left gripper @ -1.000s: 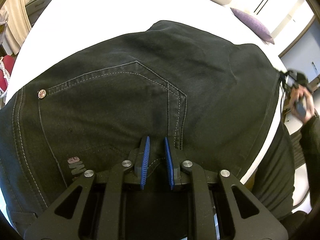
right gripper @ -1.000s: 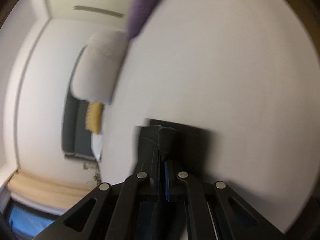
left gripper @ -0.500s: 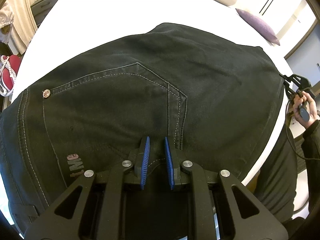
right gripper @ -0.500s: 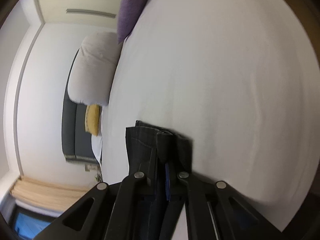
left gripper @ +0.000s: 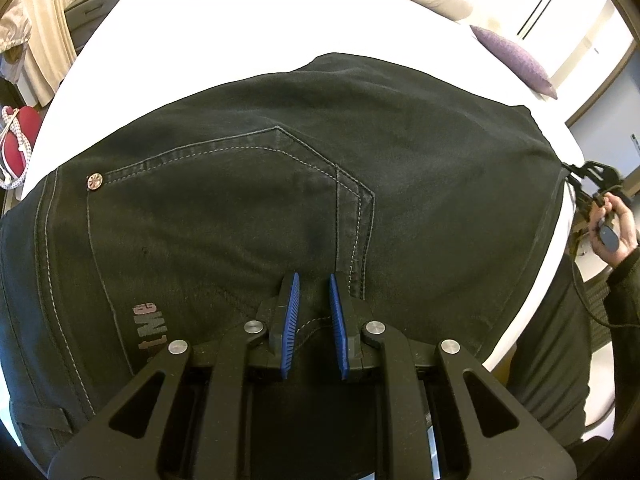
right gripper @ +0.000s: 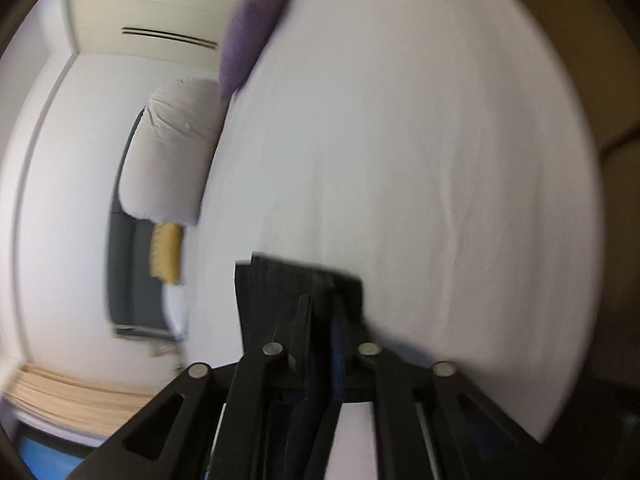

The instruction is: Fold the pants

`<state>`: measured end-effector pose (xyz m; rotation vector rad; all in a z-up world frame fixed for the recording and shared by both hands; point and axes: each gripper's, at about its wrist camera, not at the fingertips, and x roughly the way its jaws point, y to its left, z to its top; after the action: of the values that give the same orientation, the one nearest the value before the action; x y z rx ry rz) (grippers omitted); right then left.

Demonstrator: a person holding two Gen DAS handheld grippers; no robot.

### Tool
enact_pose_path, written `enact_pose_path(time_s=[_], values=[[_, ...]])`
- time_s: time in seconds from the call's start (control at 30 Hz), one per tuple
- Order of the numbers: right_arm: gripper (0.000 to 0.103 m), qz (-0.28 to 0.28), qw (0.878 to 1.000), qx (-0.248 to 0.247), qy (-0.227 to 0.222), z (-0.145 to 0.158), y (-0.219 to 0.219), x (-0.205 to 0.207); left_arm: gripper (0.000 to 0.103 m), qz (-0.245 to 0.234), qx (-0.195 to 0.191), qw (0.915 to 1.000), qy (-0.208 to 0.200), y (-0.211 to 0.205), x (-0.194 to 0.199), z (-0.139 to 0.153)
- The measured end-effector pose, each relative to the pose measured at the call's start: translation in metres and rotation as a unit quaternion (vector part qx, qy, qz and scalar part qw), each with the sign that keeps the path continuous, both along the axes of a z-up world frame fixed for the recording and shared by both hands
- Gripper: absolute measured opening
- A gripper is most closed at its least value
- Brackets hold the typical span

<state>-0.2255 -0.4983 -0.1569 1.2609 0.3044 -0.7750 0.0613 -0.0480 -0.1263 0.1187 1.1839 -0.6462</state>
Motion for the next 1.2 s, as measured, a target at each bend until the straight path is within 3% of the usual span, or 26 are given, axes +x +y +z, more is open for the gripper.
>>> enact_pose_path(time_s=[0.07, 0.13, 0.17, 0.23, 0.3, 0.33, 0.47, 0.6, 0.7, 0.73, 0.87, 0.97, 1.1, 1.2], values=[[0.065, 0.020, 0.999, -0.050, 0.009, 0.033, 0.002, 0.003, 0.016, 0.000, 0.001, 1.0000, -0.003, 0.000, -0.001, 0.000], [0.065, 0.114, 0.991, -0.069, 0.018, 0.057, 0.001, 0.032, 0.016, -0.001, 0.002, 1.0000, -0.005, 0.000, -0.002, 0.001], [0.065, 0.176, 0.981, -0.077, 0.033, 0.066, 0.002, 0.055, 0.016, -0.002, 0.001, 1.0000, -0.006, 0.001, -0.002, 0.001], [0.064, 0.312, 0.942, -0.096, 0.074, 0.077, 0.010, 0.110, 0.016, -0.002, 0.001, 1.0000, -0.004, 0.000, -0.002, 0.002], [0.060, 0.367, 0.897, -0.187, 0.162, 0.088, 0.021, 0.151, 0.016, -0.002, 0.000, 1.0000, -0.003, 0.000, -0.002, 0.002], [0.060, 0.386, 0.879, -0.212, 0.182, 0.088, 0.021, 0.165, 0.016, -0.002, -0.001, 1.0000, -0.003, 0.001, -0.001, 0.002], [0.060, 0.441, 0.842, -0.231, 0.208, 0.071, -0.002, 0.196, 0.016, 0.003, -0.006, 1.0000, -0.001, 0.002, -0.001, 0.001], [0.054, 0.465, 0.804, -0.244, 0.276, 0.041, -0.021, 0.208, 0.016, 0.000, -0.004, 1.0000, 0.001, 0.002, -0.001, 0.001], [0.049, 0.480, 0.801, -0.230, 0.275, 0.026, -0.031, 0.210, 0.016, -0.001, -0.002, 1.0000, 0.004, 0.001, 0.001, 0.002], [0.048, 0.476, 0.808, -0.219, 0.269, 0.024, -0.033, 0.212, 0.016, -0.001, -0.001, 1.0000, 0.005, 0.000, 0.001, 0.002], [0.046, 0.475, 0.819, -0.204, 0.250, 0.014, -0.041, 0.214, 0.016, -0.002, 0.002, 1.0000, 0.009, -0.001, 0.002, 0.002], [0.043, 0.477, 0.817, -0.205, 0.251, 0.012, -0.040, 0.217, 0.016, -0.003, 0.006, 0.9999, 0.009, -0.002, 0.003, 0.002], [0.019, 0.474, 0.805, -0.235, 0.269, 0.013, -0.038, 0.217, 0.016, -0.004, 0.006, 0.9999, 0.010, -0.004, 0.004, 0.002], [0.010, 0.461, 0.800, -0.261, 0.283, 0.017, -0.036, 0.216, 0.016, -0.004, 0.006, 0.9999, 0.010, -0.004, 0.004, 0.002]])
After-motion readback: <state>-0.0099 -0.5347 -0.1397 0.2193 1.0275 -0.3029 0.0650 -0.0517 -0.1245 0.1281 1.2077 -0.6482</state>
